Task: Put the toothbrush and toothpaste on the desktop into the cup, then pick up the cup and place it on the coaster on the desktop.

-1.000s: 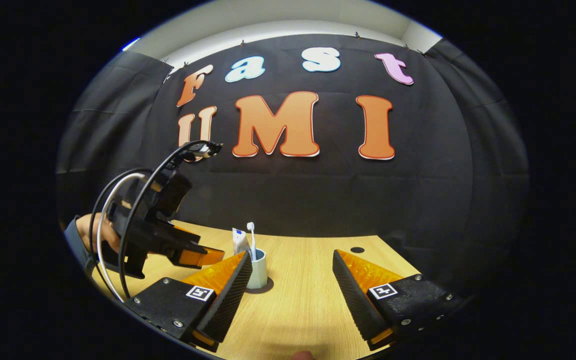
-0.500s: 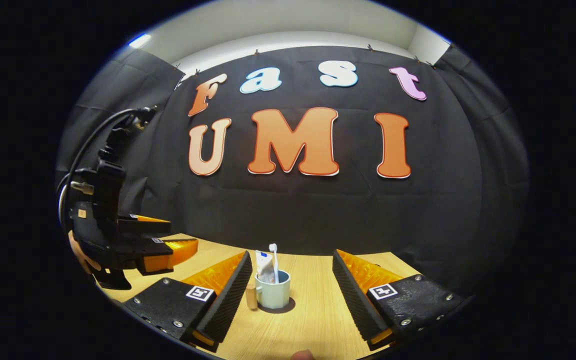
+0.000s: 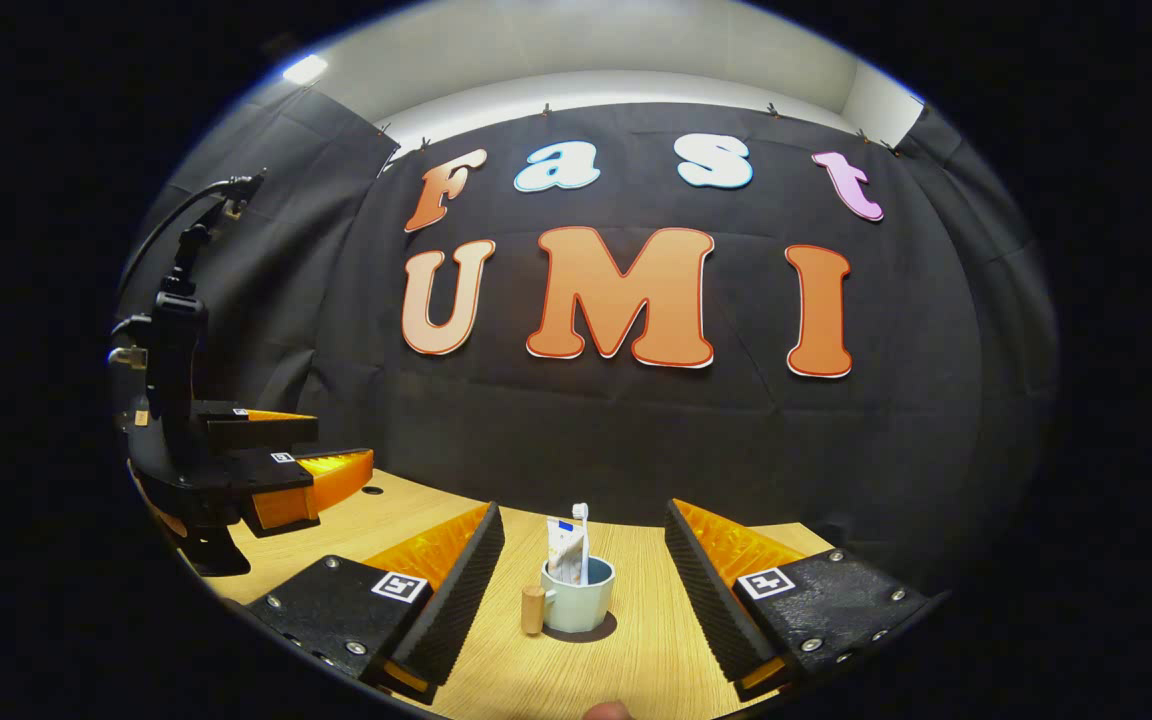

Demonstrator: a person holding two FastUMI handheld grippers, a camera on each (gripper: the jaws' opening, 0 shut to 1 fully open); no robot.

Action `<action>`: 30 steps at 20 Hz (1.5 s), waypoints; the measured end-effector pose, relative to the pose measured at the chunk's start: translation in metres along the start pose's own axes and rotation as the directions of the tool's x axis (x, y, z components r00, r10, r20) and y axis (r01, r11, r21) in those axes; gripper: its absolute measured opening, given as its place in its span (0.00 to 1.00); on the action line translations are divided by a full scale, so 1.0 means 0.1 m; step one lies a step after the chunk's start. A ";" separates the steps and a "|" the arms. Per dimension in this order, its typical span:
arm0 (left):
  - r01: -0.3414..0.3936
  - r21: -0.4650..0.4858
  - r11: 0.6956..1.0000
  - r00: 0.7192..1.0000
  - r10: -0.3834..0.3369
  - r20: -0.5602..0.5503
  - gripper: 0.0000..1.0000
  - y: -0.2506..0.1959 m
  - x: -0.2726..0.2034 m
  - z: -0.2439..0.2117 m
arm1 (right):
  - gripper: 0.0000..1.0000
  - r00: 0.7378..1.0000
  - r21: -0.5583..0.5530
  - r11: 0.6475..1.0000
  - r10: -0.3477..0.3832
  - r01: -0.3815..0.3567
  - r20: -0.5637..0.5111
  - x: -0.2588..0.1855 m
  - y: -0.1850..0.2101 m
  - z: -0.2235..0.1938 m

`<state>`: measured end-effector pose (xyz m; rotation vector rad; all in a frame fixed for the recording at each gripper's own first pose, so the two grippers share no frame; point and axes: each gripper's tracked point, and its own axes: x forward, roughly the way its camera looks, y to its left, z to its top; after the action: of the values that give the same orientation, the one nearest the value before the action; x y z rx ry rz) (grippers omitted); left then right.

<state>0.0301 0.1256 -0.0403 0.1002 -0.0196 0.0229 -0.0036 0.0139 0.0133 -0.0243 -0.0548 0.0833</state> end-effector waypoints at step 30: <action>0.016 -0.116 0.993 1.000 -0.018 -0.013 0.97 0.06 0.01 -0.18 | 0.99 0.999 -0.028 0.999 -0.034 0.033 -0.033 -0.07 -0.12 -0.04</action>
<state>0.0309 0.1334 -0.0580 -0.0155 -0.0064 0.0054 -0.0097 0.0012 0.0095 -0.0522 -0.0231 0.0486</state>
